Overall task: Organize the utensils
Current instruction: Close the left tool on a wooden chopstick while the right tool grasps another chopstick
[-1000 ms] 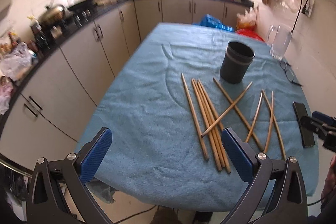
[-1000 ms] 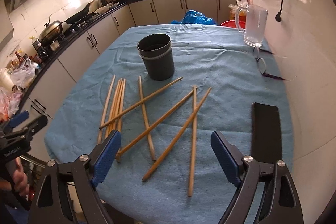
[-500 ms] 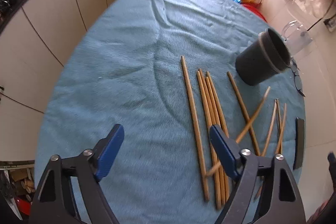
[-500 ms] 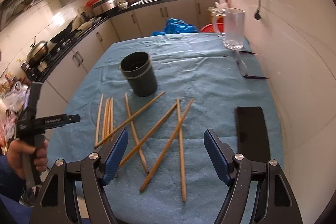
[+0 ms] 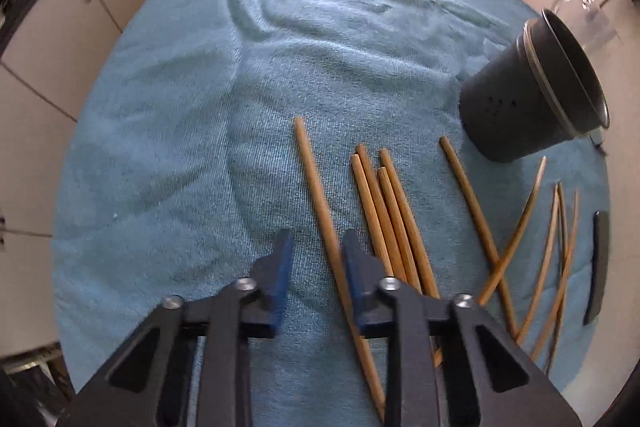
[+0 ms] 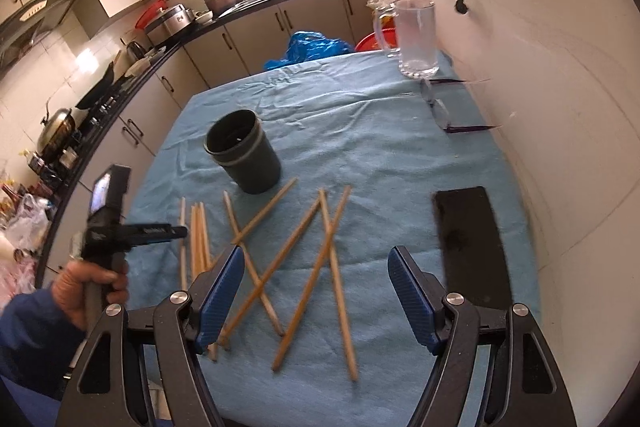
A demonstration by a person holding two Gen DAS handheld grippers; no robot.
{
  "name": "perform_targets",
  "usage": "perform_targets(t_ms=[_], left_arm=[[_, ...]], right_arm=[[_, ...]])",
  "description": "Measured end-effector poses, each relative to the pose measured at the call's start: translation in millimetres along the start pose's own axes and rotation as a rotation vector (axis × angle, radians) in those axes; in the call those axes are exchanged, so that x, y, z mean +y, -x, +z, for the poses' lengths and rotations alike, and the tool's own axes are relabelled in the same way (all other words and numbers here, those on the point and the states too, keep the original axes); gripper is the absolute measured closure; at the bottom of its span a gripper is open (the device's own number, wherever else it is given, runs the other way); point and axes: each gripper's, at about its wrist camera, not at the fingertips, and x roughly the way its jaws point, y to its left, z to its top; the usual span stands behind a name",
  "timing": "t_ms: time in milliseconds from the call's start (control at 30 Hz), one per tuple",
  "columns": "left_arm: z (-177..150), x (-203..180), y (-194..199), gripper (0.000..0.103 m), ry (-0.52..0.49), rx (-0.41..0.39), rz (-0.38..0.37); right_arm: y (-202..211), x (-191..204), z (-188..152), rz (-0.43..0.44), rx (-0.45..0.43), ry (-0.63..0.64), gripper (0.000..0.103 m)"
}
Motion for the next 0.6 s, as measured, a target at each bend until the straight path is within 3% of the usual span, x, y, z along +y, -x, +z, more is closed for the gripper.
perform_targets(t_ms=[100, 233, 267, 467, 600], left_arm=[[-3.4, 5.7, 1.7, 0.092, -0.02, -0.002, 0.002], [-11.7, 18.6, 6.0, 0.093, -0.053, 0.009, -0.004], [-15.7, 23.0, 8.1, 0.093, -0.059, 0.008, -0.005], [-24.3, 38.1, 12.0, 0.093, -0.063, -0.003, -0.023], [-28.5, 41.7, 13.6, 0.093, -0.077, -0.012, -0.033]], right_arm=[[-17.8, 8.8, 15.1, 0.096, 0.049, -0.03, 0.03], [-59.5, 20.6, 29.6, 0.184, 0.151, -0.114, 0.054], [-69.8, 23.8, 31.2, 0.195, 0.171, -0.131, 0.056], [-142.5, 41.2, 32.4, 0.182, 0.278, -0.261, 0.072], [-179.6, 46.6, 24.0, 0.146, 0.328, -0.352, 0.075]])
